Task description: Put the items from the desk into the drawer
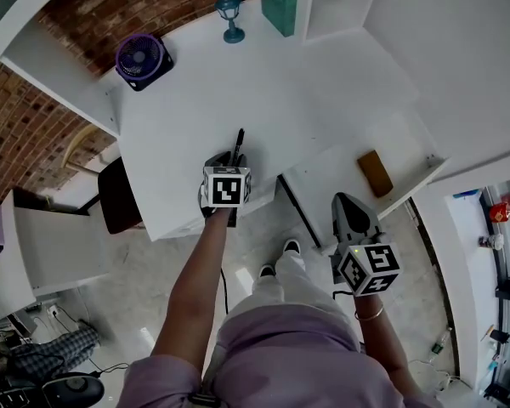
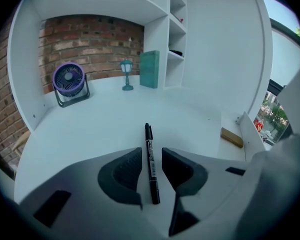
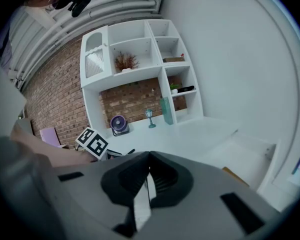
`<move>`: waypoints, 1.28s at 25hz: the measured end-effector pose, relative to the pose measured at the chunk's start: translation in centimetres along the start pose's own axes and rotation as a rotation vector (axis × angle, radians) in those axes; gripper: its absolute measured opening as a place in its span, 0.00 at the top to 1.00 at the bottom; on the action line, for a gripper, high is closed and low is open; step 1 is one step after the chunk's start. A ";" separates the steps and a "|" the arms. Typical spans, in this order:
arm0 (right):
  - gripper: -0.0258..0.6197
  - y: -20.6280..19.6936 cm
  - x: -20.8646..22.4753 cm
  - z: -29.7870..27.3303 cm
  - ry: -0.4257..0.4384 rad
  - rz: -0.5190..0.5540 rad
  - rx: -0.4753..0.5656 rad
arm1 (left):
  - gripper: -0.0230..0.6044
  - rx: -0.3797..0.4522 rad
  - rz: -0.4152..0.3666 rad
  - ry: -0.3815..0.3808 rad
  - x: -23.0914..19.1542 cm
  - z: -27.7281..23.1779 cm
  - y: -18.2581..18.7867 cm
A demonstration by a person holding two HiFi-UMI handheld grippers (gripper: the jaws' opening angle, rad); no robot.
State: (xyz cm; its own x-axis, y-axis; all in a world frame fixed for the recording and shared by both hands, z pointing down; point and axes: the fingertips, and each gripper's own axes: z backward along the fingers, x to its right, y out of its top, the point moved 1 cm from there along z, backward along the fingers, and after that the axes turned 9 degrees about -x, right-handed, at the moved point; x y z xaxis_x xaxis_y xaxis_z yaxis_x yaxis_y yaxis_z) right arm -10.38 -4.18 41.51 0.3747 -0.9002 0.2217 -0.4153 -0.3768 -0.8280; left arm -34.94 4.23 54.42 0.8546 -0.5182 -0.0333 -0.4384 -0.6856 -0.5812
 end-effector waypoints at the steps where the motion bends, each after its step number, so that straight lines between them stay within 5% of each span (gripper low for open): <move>1: 0.95 0.0 0.2 0.0 -0.001 -0.002 0.000 | 0.77 -0.011 0.002 0.000 0.0 -0.2 -0.1; 21: 0.96 -0.1 1.9 0.0 -0.009 -0.019 -0.005 | 0.89 -0.048 0.058 -0.044 0.0 -1.0 -0.4; 32: 0.96 0.2 2.9 0.3 -0.005 -0.023 -0.004 | 0.90 0.004 0.009 -0.031 1.2 0.6 0.1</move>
State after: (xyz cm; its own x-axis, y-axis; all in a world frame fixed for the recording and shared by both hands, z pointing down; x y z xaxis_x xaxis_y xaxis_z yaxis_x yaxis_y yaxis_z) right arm -9.10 -6.79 41.85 0.3887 -0.8901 0.2379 -0.4100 -0.3983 -0.8205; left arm -33.80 3.86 53.84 0.8589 -0.5082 -0.0641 -0.4452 -0.6788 -0.5839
